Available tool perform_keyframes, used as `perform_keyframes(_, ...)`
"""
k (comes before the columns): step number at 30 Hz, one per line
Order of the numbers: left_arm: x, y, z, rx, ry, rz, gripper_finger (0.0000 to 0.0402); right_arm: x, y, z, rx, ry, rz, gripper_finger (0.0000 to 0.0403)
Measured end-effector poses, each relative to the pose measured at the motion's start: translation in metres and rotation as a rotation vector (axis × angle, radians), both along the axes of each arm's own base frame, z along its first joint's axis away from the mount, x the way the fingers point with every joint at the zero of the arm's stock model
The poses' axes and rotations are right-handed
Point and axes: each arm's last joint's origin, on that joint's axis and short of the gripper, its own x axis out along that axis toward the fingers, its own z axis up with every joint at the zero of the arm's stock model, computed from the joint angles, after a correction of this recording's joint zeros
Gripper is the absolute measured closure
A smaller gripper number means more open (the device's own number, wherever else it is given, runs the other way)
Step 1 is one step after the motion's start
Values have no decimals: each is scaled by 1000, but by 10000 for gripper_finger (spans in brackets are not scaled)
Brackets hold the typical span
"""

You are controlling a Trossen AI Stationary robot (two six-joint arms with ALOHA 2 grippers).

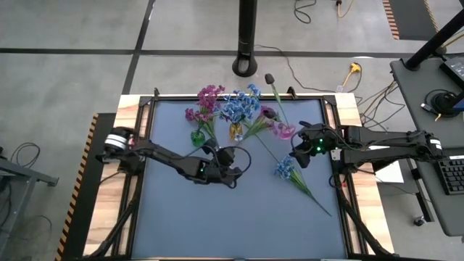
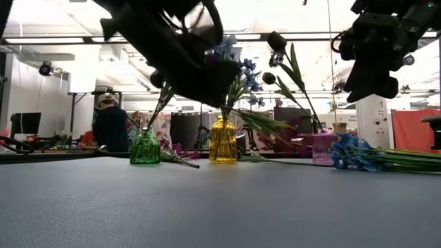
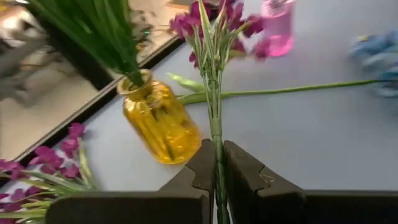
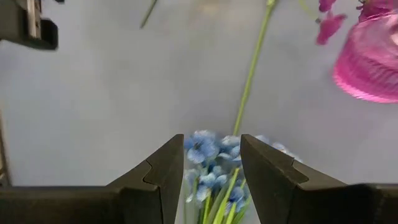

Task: Sort flowers into vase by color
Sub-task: Put the right purple flowers into the green flower vase

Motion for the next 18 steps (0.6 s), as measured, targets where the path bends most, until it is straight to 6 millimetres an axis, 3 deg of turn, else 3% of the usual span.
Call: perform_keyframes(18,-68,-35,61,-140,122,-175,398,0,3,0,34,-10,85,252)
